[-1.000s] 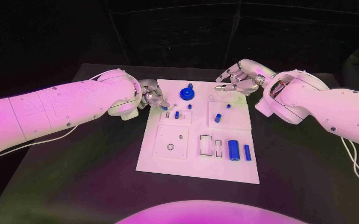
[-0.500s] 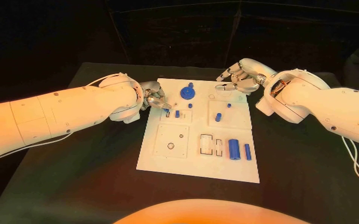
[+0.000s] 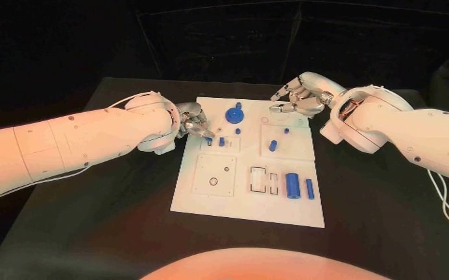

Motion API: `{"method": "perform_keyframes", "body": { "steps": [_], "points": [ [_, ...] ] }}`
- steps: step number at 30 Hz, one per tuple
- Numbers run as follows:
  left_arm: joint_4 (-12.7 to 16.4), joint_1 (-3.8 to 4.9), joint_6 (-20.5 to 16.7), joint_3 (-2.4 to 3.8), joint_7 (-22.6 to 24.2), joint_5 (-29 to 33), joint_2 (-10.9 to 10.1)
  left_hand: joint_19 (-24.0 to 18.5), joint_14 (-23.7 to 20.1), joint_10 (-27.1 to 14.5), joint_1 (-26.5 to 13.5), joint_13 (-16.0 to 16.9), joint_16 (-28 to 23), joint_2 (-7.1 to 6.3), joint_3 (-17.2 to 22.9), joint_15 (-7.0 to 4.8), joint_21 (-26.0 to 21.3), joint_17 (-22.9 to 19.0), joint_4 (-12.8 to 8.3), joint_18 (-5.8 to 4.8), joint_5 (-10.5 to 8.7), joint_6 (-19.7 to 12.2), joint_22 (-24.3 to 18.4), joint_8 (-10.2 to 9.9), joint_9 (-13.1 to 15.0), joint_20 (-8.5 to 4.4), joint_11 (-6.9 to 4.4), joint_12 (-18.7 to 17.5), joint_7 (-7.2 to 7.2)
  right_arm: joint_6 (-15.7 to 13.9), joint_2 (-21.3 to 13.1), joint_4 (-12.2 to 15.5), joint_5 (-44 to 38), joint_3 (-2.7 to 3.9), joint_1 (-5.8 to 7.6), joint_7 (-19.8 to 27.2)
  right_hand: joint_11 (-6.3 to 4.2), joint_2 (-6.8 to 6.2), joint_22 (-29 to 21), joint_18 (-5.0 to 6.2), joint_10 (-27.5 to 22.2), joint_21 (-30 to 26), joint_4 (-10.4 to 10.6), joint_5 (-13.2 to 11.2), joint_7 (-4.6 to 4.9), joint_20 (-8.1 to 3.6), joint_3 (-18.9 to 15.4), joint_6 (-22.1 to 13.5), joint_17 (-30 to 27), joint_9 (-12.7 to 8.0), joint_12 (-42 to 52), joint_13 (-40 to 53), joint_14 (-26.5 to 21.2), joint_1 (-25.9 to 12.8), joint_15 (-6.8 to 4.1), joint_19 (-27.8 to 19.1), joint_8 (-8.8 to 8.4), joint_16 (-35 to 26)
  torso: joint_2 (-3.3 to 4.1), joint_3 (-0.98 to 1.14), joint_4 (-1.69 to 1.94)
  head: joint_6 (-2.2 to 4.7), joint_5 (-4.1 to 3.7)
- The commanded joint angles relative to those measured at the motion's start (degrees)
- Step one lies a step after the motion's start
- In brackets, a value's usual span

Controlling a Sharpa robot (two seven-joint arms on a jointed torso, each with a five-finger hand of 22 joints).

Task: Assemble the parts on the task board

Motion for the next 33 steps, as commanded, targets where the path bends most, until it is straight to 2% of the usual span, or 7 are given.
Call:
{"method": "perform_keyframes", "body": {
  "steps": [1, 13, 33],
  "points": [
    [-0.2, -0.03, 1.6, 0.01, -0.5, -0.6, 0.2, 0.5, 6.1, 0.4, 0.6, 0.0, 0.2, 0.12, 5.0, -0.14, 0.3, 15.1, -5.3, -0.29, 0.31, 0.2, 0.1, 0.2, 0.1, -0.02, 0.01, 0.4, -0.39, 0.3, 0.0, 0.1, 0.1, 0.03, 0.11, 0.3, -0.03, -0.05, -0.1, 0.73, 0.1, -0.2, -0.4, 0.3, -0.17, -0.18, 0.0, -0.2, 0.4, 0.0, 0.3, 0.0, 2.8, 0.5, -0.21, 0.2, 0.29, -0.2, 0.0, -0.03, -0.03, -0.05, 0.0],
    [-0.6, -0.38, 2.1, -0.02, -0.7, -0.6, 0.6, 0.5, 6.1, 0.4, 0.5, 0.0, 0.2, -0.15, 5.0, -0.17, 0.3, 15.1, -5.4, -0.28, 0.3, 0.3, 0.0, 0.3, 0.1, -0.04, -0.03, 0.4, -0.44, 0.4, 0.0, 0.1, 0.1, 0.03, 0.11, 0.4, -0.03, -0.05, -0.1, 0.73, 0.1, -0.2, -0.4, 0.3, -0.17, -0.18, 0.0, -0.2, 0.4, 0.0, 0.3, 0.0, 2.8, 0.5, -0.21, 0.2, 0.29, -0.2, 0.0, -0.03, 0.02, -0.18, 0.0],
    [-0.3, -0.47, 3.6, -0.14, -1.2, -0.6, 0.6, 0.5, 6.1, 0.6, -0.4, 0.0, 0.2, -0.82, 4.4, -0.27, 0.3, 15.1, -5.2, -0.31, 0.26, 0.9, 0.2, 0.8, 0.2, -0.13, -0.18, 0.4, -0.69, 0.6, 0.0, 0.0, 0.1, 0.02, 0.11, 0.3, -0.03, -0.05, -0.1, 0.73, 0.1, -0.2, -0.4, 0.3, -0.17, -0.18, 0.0, -0.2, 0.4, 0.0, 0.3, 0.0, 2.8, 0.5, -0.21, 0.2, 0.29, -0.2, -0.02, -0.05, 0.05, -0.42, 0.0]
  ]
}}
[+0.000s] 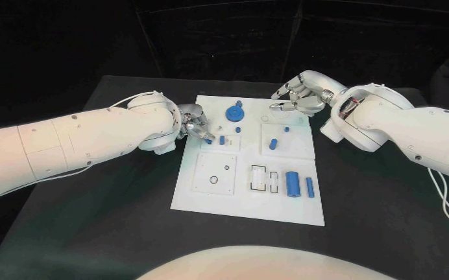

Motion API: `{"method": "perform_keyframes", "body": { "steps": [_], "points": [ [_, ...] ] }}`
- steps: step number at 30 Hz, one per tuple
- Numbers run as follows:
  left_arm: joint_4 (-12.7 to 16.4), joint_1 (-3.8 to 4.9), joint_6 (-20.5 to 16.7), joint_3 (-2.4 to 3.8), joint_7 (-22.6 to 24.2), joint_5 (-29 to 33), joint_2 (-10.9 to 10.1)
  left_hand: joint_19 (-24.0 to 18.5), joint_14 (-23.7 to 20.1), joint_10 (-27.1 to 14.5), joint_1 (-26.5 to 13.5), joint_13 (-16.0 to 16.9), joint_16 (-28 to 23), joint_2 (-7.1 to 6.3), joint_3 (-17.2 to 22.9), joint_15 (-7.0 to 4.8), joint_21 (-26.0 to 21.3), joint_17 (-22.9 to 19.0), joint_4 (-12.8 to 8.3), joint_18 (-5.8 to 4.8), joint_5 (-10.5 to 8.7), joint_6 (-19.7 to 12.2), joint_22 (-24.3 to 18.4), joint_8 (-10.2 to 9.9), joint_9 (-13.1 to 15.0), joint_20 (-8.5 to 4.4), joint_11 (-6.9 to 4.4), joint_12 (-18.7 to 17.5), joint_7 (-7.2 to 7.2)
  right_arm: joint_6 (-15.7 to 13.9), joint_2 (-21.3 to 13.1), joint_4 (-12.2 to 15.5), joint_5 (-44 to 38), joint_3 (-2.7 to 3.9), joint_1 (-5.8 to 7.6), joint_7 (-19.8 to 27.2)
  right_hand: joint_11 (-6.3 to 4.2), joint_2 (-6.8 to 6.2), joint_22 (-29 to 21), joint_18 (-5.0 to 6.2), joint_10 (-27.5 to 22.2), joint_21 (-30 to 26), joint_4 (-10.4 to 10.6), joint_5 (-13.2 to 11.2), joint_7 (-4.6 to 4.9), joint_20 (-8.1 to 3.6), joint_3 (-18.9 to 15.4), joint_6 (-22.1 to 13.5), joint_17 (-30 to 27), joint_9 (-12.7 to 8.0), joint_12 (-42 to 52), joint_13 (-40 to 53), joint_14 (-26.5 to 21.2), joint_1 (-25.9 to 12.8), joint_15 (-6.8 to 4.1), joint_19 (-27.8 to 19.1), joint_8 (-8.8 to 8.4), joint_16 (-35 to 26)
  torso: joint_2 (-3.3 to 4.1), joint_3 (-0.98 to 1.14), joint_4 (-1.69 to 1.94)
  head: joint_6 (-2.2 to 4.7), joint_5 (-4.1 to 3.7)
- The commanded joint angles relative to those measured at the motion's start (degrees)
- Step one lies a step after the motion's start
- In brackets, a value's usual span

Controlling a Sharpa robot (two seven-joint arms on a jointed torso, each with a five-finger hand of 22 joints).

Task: Assemble the parts on the task board

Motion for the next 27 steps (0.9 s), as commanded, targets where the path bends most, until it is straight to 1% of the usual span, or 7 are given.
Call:
{"method": "perform_keyframes", "body": {
  "steps": [1, 11, 13, 14, 18, 21, 27],
  "points": [
    [0.1, -0.08, 1.4, -0.12, -0.6, -0.4, 0.0, 0.4, 6.1, 0.4, 0.0, 0.0, 0.2, -0.47, 3.9, -0.28, 0.4, 15.1, -4.4, -0.31, 0.0, 0.3, 0.1, 0.2, 0.0, 0.05, 0.01, 0.2, -0.27, 0.4, 0.0, 0.1, 0.1, 0.02, 0.11, 0.3, -0.03, -0.05, -0.1, 0.73, 0.1, -0.2, -0.4, 0.3, -0.17, -0.18, 0.0, -0.2, 0.5, 0.0, 0.3, 0.0, 2.8, 0.5, -0.21, 0.2, 0.29, -0.2, -0.02, -0.01, 0.04, 0.0, -0.02],
    [-0.1, -0.08, 1.4, -0.17, -0.8, -0.4, 0.2, 0.3, 6.1, 0.4, -1.2, -0.1, 0.2, -0.79, 2.9, -0.41, 0.2, 15.1, -3.8, -0.28, -0.02, 0.6, 0.0, 0.5, 0.0, -0.06, -0.14, 0.1, -0.47, 0.3, 0.0, 0.0, 0.1, 0.02, 0.11, 0.3, -0.03, -0.03, -0.1, 0.73, 0.2, -0.2, -0.4, 0.3, -0.17, -0.18, 0.0, -0.2, 0.5, 0.0, 0.3, 0.0, 2.8, 0.5, -0.21, 0.2, 0.3, -0.2, 0.0, 0.03, -0.01, 0.08, 0.14],
    [-0.2, -0.08, 1.3, -0.17, -0.8, -0.4, 0.3, 0.3, 6.1, 0.4, -1.9, -0.1, 0.2, -0.9, 2.2, -0.45, 0.3, 15.1, -3.2, -0.29, -0.03, 0.8, 0.0, 0.7, 0.0, -0.1, -0.19, 0.1, -0.53, 0.3, 0.0, 0.0, 0.1, 0.02, 0.11, 0.3, -0.03, 0.09, -0.1, 0.74, 0.2, -0.3, -0.3, 0.3, -0.18, -0.19, -0.1, -0.1, 0.5, 0.0, 0.4, 0.1, 2.8, 0.5, -0.22, 0.2, 0.34, -0.2, 0.01, -0.01, -0.03, 0.07, 0.12],
    [-0.2, -0.08, 1.3, -0.18, -0.8, -0.3, 0.3, 0.3, 6.1, 0.4, -3.1, -0.1, 0.2, -0.94, 1.1, -0.49, 0.2, 15.1, -2.4, -0.27, -0.05, 1.0, 0.0, 0.8, 0.0, -0.14, -0.22, 0.2, -0.57, 0.3, 0.0, 0.0, 0.1, 0.02, 0.11, 0.3, -0.03, 0.1, -0.1, 0.74, 0.2, -0.3, -0.3, 0.3, -0.18, -0.19, -0.1, -0.1, 0.5, 0.0, 0.4, 0.1, 2.8, 0.5, -0.22, 0.2, 0.34, -0.2, 0.02, -0.02, -0.04, 0.06, 0.11],
    [-0.4, -0.07, 1.3, -0.18, -0.9, -0.3, 0.7, 0.3, 6.1, 0.5, -5.1, 0.0, 0.2, -0.87, -1.0, -0.56, 0.1, 15.1, -0.8, -0.27, -0.04, 1.2, 0.0, 1.0, -0.1, -0.21, -0.24, 0.4, -0.6, 0.4, 0.1, -0.1, 0.1, 0.02, 0.11, 0.3, -0.03, 0.18, -0.2, 0.75, 0.2, -0.3, -0.3, 0.4, -0.18, -0.19, -0.1, -0.1, 0.4, 0.0, 0.4, 0.0, 2.8, 0.4, -0.22, 0.2, 0.36, -0.3, 0.04, 0.03, -0.01, -0.01, 0.12],
    [-0.4, -0.07, 1.3, -0.18, -1.0, -0.3, 0.8, 0.4, 6.1, 0.5, -6.9, 0.1, 0.2, -1.32, -2.8, -0.56, 0.1, 15.1, 0.5, -0.29, -0.05, 1.4, 0.1, 1.3, -0.1, -0.23, -0.25, 0.5, -0.61, 0.4, 0.0, -0.1, 0.1, 0.02, 0.11, 0.3, -0.03, 0.18, -0.2, 0.75, 0.2, -0.3, -0.3, 0.4, -0.18, -0.19, -0.1, -0.1, 0.4, 0.0, 0.4, 0.0, 2.8, 0.4, -0.22, 0.2, 0.36, -0.3, 0.02, 0.03, -0.03, -0.05, 0.1],
    [-0.6, -0.07, 1.0, -0.19, -1.4, -0.3, 1.0, 0.4, 6.1, 0.5, -8.1, 0.2, 0.2, -1.73, -4.6, -0.61, 0.2, 15.1, 1.4, -0.31, -0.02, 1.5, 0.2, 1.4, -0.1, -0.28, -0.28, 0.6, -0.64, 0.4, 0.0, -0.1, 0.1, 0.02, 0.11, 0.3, -0.03, 0.18, -0.2, 0.75, 0.2, -0.3, -0.3, 0.4, -0.18, -0.19, -0.1, -0.1, 0.4, 0.0, 0.4, 0.0, 2.8, 0.4, -0.22, 0.2, 0.36, -0.3, 0.0, 0.04, -0.06, -0.07, 0.04]
  ]
}}
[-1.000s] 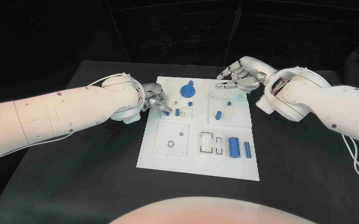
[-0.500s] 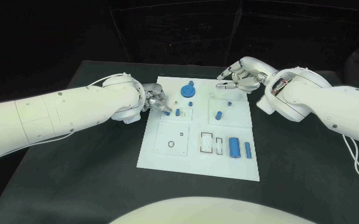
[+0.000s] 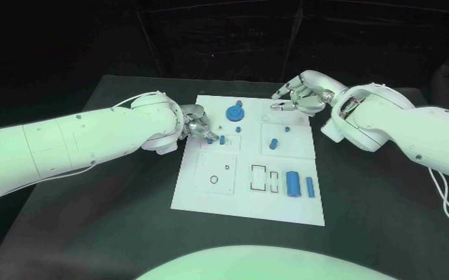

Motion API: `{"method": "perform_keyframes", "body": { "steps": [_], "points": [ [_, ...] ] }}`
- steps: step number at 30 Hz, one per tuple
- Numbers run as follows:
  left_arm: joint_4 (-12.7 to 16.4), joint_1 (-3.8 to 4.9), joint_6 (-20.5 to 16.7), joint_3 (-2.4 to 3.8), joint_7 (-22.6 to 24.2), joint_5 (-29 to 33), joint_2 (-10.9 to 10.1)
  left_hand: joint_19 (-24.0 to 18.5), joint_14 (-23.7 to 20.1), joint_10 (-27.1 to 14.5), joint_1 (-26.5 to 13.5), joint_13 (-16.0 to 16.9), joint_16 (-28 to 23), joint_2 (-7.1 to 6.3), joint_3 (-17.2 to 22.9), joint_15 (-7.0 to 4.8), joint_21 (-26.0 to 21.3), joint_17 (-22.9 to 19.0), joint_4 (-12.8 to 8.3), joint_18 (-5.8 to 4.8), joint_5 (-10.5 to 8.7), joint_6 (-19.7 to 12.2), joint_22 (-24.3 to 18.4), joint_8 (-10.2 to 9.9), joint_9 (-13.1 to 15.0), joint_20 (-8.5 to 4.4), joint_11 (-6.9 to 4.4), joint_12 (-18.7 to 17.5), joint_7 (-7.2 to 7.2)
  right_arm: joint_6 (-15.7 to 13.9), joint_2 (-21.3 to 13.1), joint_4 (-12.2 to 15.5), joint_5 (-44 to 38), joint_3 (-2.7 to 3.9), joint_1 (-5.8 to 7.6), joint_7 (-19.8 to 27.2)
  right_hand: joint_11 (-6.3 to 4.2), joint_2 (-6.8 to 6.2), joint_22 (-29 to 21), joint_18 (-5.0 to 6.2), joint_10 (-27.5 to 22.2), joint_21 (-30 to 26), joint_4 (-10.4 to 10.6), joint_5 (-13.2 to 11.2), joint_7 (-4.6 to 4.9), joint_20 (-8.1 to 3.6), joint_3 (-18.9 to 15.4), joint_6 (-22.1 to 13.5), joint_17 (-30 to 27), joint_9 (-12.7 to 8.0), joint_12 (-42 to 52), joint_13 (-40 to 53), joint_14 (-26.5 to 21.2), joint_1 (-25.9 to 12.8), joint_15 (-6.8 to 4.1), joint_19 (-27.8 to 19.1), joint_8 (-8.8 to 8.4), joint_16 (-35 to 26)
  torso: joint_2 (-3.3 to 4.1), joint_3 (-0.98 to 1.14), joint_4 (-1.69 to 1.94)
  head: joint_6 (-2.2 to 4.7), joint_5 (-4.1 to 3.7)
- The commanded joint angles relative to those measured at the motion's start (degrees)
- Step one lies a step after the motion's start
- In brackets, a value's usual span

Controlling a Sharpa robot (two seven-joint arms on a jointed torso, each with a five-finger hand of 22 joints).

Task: Assemble the parts on the task board

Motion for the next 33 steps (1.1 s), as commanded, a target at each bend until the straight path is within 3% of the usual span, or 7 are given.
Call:
{"method": "perform_keyframes", "body": {
  "steps": [1, 33],
  "points": [
    [-0.2, 0.0, 0.6, -0.03, -0.7, -0.2, 0.1, 0.3, 5.8, 0.2, -0.5, 0.1, 0.2, 0.04, -0.5, -0.41, 0.2, 15.1, 0.2, -0.31, -0.09, 0.0, 0.1, 0.3, 0.0, -0.09, 0.15, 0.3, 0.23, 0.3, 0.0, 0.1, 0.1, 0.02, 0.11, 0.3, -0.03, 0.19, -0.1, 0.74, 0.2, -0.3, -0.3, 0.4, -0.18, -0.19, -0.1, -0.1, 0.5, 0.0, 0.4, 0.0, 2.8, 0.4, -0.22, 0.2, 0.36, -0.3, -0.02, 0.01, -0.04, -0.04, -0.08],
    [-0.2, 0.0, 0.6, -0.02, -1.8, -0.2, 0.2, 0.6, 5.8, 0.9, -0.7, 1.3, 0.2, -0.31, -2.3, -0.64, 0.8, 15.1, 0.6, -0.46, -0.08, 0.8, 0.9, 1.2, 0.2, -0.25, -0.2, 1.3, -0.21, 0.2, 0.0, 0.0, 0.1, 0.03, 0.11, 0.3, -0.03, 0.27, -0.2, 0.76, 0.1, -0.3, -0.2, 0.4, -0.18, -0.19, -0.2, -0.1, 0.4, 0.0, 0.3, 0.0, 2.7, 0.3, -0.21, 0.2, 0.38, -0.3, -0.06, -0.05, 0.04, -0.33, -0.23]
  ]
}}
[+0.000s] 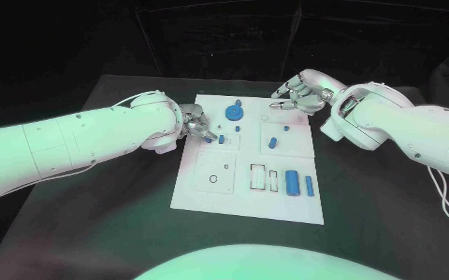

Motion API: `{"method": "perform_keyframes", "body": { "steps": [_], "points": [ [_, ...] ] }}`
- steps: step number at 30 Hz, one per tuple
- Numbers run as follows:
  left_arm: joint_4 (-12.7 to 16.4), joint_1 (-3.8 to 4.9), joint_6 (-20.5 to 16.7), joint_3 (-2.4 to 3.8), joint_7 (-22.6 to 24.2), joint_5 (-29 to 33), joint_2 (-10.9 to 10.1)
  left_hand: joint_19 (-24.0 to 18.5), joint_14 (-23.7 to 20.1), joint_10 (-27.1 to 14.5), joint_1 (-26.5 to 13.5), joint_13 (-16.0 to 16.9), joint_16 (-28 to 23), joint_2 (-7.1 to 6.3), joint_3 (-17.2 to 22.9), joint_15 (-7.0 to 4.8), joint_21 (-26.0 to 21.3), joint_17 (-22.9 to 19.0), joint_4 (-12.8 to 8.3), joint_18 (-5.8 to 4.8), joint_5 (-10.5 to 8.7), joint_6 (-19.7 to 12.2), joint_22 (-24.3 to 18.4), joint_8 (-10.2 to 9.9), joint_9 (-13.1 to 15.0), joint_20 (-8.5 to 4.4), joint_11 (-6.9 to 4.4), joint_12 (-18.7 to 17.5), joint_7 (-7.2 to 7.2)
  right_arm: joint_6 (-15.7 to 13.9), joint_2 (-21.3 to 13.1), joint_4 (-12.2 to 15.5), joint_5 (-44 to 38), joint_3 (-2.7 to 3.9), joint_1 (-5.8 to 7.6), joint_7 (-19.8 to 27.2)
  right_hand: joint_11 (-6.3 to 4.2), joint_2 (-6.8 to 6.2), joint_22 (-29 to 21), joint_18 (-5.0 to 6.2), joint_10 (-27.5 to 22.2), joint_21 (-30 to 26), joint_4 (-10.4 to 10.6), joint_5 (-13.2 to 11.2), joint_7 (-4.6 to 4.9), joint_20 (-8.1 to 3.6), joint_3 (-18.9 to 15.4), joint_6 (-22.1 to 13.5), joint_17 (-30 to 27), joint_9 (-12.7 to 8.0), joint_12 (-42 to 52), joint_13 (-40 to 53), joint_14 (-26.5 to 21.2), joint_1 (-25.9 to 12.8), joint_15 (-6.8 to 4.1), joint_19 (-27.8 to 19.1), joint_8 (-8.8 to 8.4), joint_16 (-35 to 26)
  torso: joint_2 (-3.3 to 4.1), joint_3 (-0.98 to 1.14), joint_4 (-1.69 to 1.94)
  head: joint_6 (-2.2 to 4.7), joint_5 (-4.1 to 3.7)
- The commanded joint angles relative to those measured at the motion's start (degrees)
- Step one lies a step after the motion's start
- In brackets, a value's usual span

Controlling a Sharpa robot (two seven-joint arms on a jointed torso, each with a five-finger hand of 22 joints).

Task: Assemble the parts on the task board

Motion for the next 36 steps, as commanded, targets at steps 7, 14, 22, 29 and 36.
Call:
{"method": "perform_keyframes", "body": {
  "steps": [7, 14, 22, 29, 36],
  "points": [
    [0.6, 0.03, 0.7, 0.0, -0.9, -0.2, -0.3, 0.7, 6.1, 0.5, -0.3, 0.4, 0.2, -0.46, -0.5, -0.48, 0.3, 15.1, 0.0, -0.51, -0.02, 0.5, 0.3, 0.2, 0.1, -0.29, -0.05, 0.4, 0.07, 0.2, 0.0, 0.0, 0.1, 0.03, 0.11, 0.3, -0.03, 0.32, -0.1, 0.76, 0.1, -0.3, -0.1, 0.4, -0.17, -0.19, -0.3, -0.1, 0.4, 0.0, 0.3, 0.0, 2.8, 0.2, -0.21, 0.2, 0.4, -0.3, -0.02, 0.02, 0.06, -0.06, 0.02],
    [0.7, 0.02, 0.6, 0.0, -1.0, -0.2, -0.4, 0.7, 6.1, 0.5, -0.3, 0.5, 0.2, -0.49, -0.6, -0.5, 0.3, 15.1, 0.0, -0.52, -0.02, 0.6, 0.4, 0.3, 0.1, -0.31, -0.07, 0.4, 0.05, 0.2, 0.0, 0.0, 0.1, 0.03, 0.11, 0.3, -0.03, 0.33, -0.1, 0.76, 0.1, -0.3, -0.1, 0.4, -0.17, -0.2, -0.3, -0.1, 0.4, 0.0, 0.3, 0.0, 2.7, 0.2, -0.21, 0.2, 0.4, -0.3, 0.01, 0.0, 0.01, -0.04, 0.05],
    [0.6, 0.02, 0.1, 0.0, -1.0, -0.2, -0.4, 0.8, 6.1, 0.7, -1.2, 0.6, 0.2, -0.66, -1.9, -0.62, 0.4, 15.1, 1.0, -0.56, -0.05, 0.7, 0.5, 0.6, 0.1, -0.44, -0.16, 0.6, -0.03, 0.1, 0.1, -0.1, 0.1, 0.03, 0.11, 0.4, -0.02, 0.36, -0.1, 0.77, 0.1, -0.4, 0.0, 0.4, -0.17, -0.2, -0.4, -0.1, 0.4, 0.0, 0.3, -0.1, 2.7, 0.1, -0.21, 0.2, 0.41, -0.3, 0.02, 0.01, 0.04, -0.12, 0.01],
    [0.5, 0.02, -0.3, 0.0, -0.8, -0.2, -0.2, 0.9, 6.1, 0.9, -2.8, 0.7, 0.2, -0.76, -5.1, -0.65, 0.6, 15.1, 2.8, -0.62, -0.05, 0.8, 0.8, 0.9, 0.1, -0.52, -0.16, 0.8, -0.02, 0.0, 0.1, -0.1, 0.1, 0.03, 0.11, 0.4, 0.01, 0.52, -0.2, 0.77, 0.1, -0.4, 0.4, 0.5, -0.16, -0.19, -0.8, -0.2, 0.3, 0.0, 0.3, -0.2, 2.7, -0.5, -0.2, 0.2, 0.45, -0.4, 0.03, 0.01, 0.0, -0.16, 0.01],
    [0.2, 0.02, -0.3, 0.0, -0.9, -0.2, 0.0, 0.9, 6.1, 0.9, -3.0, 0.7, 0.2, -0.6, -5.9, -0.67, 0.6, 15.1, 3.2, -0.62, -0.03, 0.8, 0.9, 1.0, 0.1, -0.54, -0.18, 0.8, -0.05, 0.0, 0.0, -0.1, 0.1, 0.03, 0.11, 0.4, 0.01, 0.62, -0.3, 0.78, 0.1, -0.5, 0.6, 0.5, -0.15, -0.19, -1.0, -0.2, 0.4, 0.0, 0.3, -0.1, 2.7, -0.7, -0.19, 0.2, 0.46, -0.4, 0.0, 0.04, 0.01, -0.12, -0.03]
  ]
}}
